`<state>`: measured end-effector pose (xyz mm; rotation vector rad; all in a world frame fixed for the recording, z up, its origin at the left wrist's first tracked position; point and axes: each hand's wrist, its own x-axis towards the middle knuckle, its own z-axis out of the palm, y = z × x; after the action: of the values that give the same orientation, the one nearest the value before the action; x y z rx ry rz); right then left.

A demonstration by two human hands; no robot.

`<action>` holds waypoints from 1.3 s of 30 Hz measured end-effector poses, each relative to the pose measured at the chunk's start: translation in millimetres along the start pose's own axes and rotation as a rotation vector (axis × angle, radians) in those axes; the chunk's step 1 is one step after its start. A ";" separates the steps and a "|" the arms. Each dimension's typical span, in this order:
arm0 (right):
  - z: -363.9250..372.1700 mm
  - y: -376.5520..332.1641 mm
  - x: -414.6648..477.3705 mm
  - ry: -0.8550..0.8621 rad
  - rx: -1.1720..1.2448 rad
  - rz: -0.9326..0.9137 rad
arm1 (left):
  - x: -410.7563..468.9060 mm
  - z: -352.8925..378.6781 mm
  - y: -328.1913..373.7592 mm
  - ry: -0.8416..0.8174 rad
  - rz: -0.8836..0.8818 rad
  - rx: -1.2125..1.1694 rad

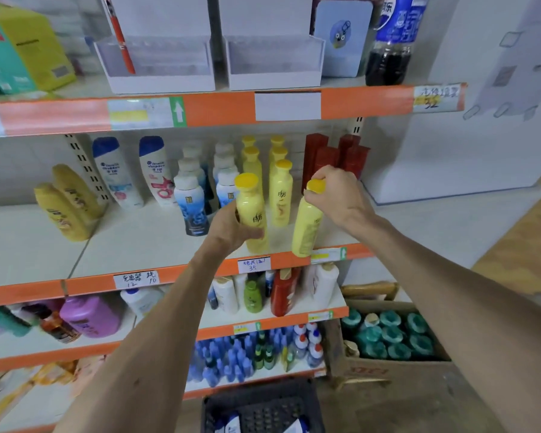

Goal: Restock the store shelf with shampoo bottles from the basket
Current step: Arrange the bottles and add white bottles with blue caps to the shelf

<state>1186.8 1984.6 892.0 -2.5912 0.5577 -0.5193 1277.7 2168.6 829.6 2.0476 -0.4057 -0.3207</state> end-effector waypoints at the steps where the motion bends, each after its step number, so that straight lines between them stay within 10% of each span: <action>1: 1.7 1.8 5.5 0.005 0.001 -0.003 | 5.9 1.8 -0.5 0.010 -0.008 0.008; 28: 60.6 27.2 73.7 -0.096 0.026 -0.127 | 76.9 42.4 -27.7 0.063 -0.063 0.115; 39: 61.4 29.3 68.0 -0.089 0.046 -0.137 | 69.3 15.6 27.1 0.478 0.268 0.778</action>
<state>1262.9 1949.8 844.5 -2.6056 0.3368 -0.4525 1330.5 2115.3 841.7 2.6696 -0.5479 0.5740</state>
